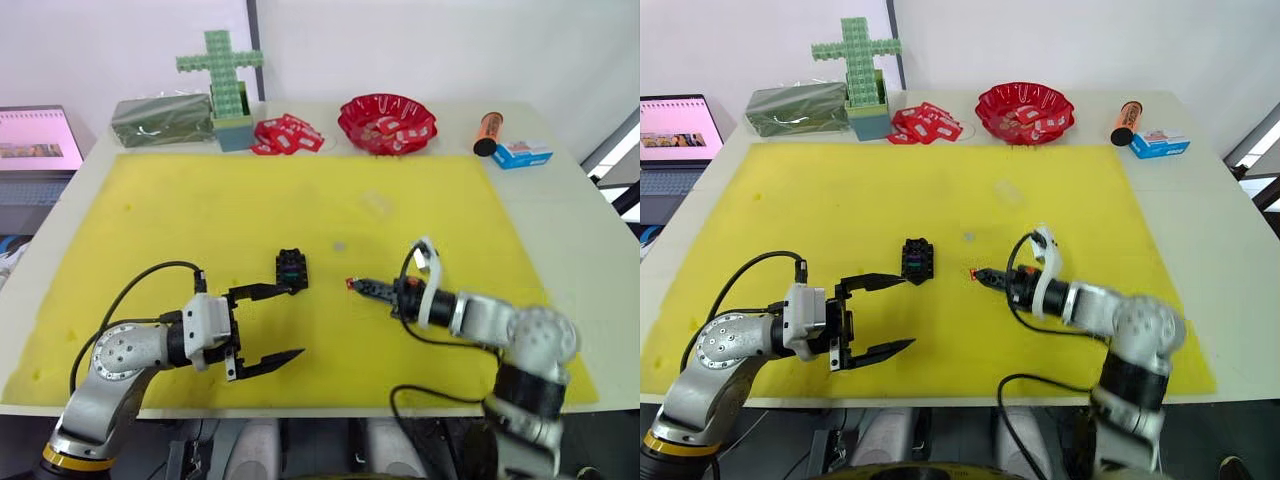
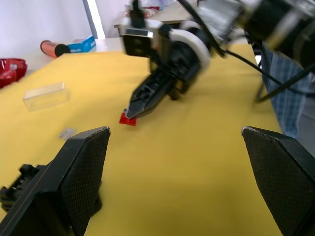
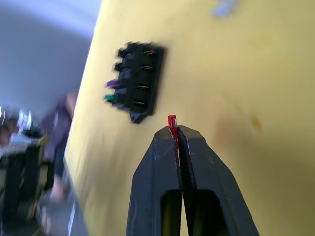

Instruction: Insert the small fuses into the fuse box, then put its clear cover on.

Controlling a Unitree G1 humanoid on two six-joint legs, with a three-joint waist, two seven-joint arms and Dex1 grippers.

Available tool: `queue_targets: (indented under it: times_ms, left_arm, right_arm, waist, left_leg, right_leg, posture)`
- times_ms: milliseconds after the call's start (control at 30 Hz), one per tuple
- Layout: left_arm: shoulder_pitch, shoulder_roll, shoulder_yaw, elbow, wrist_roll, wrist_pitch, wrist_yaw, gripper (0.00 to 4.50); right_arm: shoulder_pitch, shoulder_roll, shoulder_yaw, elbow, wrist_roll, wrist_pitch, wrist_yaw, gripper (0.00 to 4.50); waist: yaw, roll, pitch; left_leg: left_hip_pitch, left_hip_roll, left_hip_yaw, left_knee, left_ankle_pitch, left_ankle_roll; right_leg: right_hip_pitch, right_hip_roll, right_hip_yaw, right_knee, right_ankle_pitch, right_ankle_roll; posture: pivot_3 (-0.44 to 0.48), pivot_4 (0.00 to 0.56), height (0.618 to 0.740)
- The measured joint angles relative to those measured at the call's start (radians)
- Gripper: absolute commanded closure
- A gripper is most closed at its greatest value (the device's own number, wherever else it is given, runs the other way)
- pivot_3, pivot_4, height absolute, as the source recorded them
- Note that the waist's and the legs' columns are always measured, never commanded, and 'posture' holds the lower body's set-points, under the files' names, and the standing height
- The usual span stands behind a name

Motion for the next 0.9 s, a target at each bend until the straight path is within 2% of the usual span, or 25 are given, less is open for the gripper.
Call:
queue_targets:
  times_ms: [133,200,267,367,467,567,667,800,900]
  left_arm:
    - [0.004,0.001,0.0,-0.011,-0.006,0.008,0.001,0.0]
    - [-0.003,0.001,-0.003,-0.01,-0.001,0.006,0.0,0.0]
    - [-0.018,0.001,-0.004,-0.009,0.002,0.006,0.0,0.0]
    - [-0.017,0.001,-0.004,-0.009,0.002,0.006,0.0,0.0]
    - [0.003,0.001,-0.005,-0.013,0.002,0.006,0.0,0.0]
    - [0.021,0.001,-0.009,-0.017,0.002,0.006,0.001,0.0]
    - [0.028,0.0,-0.01,-0.035,0.003,0.006,0.004,0.0]
    - [0.028,-0.003,-0.01,-0.043,0.003,0.006,0.009,0.0]
    - [0.03,-0.005,-0.01,-0.043,0.004,0.006,0.013,0.0]
  right_arm:
    - [0.061,0.081,-0.065,-0.081,0.208,0.0,-0.277,4.47]
    - [0.112,0.07,-0.04,-0.088,0.337,-0.022,-0.41,4.47]
    - [0.21,-0.048,0.074,-0.081,0.561,-0.156,-0.595,4.47]
    - [0.28,-0.241,0.243,-0.078,0.824,-0.374,-0.803,4.47]
    - [0.298,-0.321,0.345,-0.084,0.905,-0.516,-0.869,4.47]
    - [0.311,-0.387,0.432,-0.101,0.92,-0.618,-0.876,4.47]
    - [0.313,-0.445,0.475,-0.107,0.923,-0.671,-0.845,3.83]
    - [0.321,-0.516,0.51,-0.107,0.927,-0.7,-0.768,2.43]
    - [0.323,-0.646,0.511,-0.107,0.937,-0.669,-0.641,1.47]
  waist:
    - [-0.006,0.0,0.0]
    - [-0.013,0.001,0.0]
    - [-0.014,0.001,0.0]
    - [-0.02,0.001,0.0]
    - [-0.021,0.001,0.0]
    - [-0.017,0.001,0.0]
    - [-0.013,0.001,0.0]
    - [-0.013,0.001,0.0]
    - [-0.011,0.001,0.0]
  left_leg:
    - [0.0,0.0,-0.001,0.0,0.0,0.0]
    - [0.0,0.0,0.0,0.0,0.0,0.0]
    - [-0.001,-0.001,0.0,0.0,0.0,0.0]
    - [-0.001,-0.001,0.002,0.0,0.0,0.0]
    - [0.0,0.0,0.001,-0.001,0.0,0.0]
    - [0.0,0.0,0.001,-0.001,0.0,0.0]
    - [-0.001,0.0,0.001,0.0,0.0,0.0]
    - [-0.001,0.0,0.001,0.0,0.0,0.0]
    - [-0.001,0.0,0.001,0.001,0.0,0.0]
  right_leg:
    - [0.001,0.0,0.0,-0.002,0.0,-0.001]
    - [0.001,-0.001,0.0,-0.003,-0.001,-0.001]
    - [0.002,-0.002,0.0,-0.005,-0.001,-0.001]
    - [0.002,-0.002,0.002,-0.006,-0.001,-0.001]
    - [0.002,0.0,0.002,-0.006,-0.001,0.0]
    - [0.002,0.0,0.002,-0.006,-0.001,0.0]
    - [0.002,0.0,0.002,-0.006,-0.001,0.0]
    - [0.002,-0.001,0.002,-0.006,-0.001,0.0]
    - [0.002,-0.001,0.002,-0.007,-0.001,0.0]
  posture:
    - [0.0,0.15,0.74]
    - [0.0,0.15,0.74]
    - [0.0,0.15,0.74]
    - [0.0,0.15,0.74]
    - [0.0,0.15,0.74]
    - [0.0,0.15,0.74]
    - [0.0,0.15,0.74]
    - [0.0,0.15,0.74]
    - [0.0,0.15,0.74]
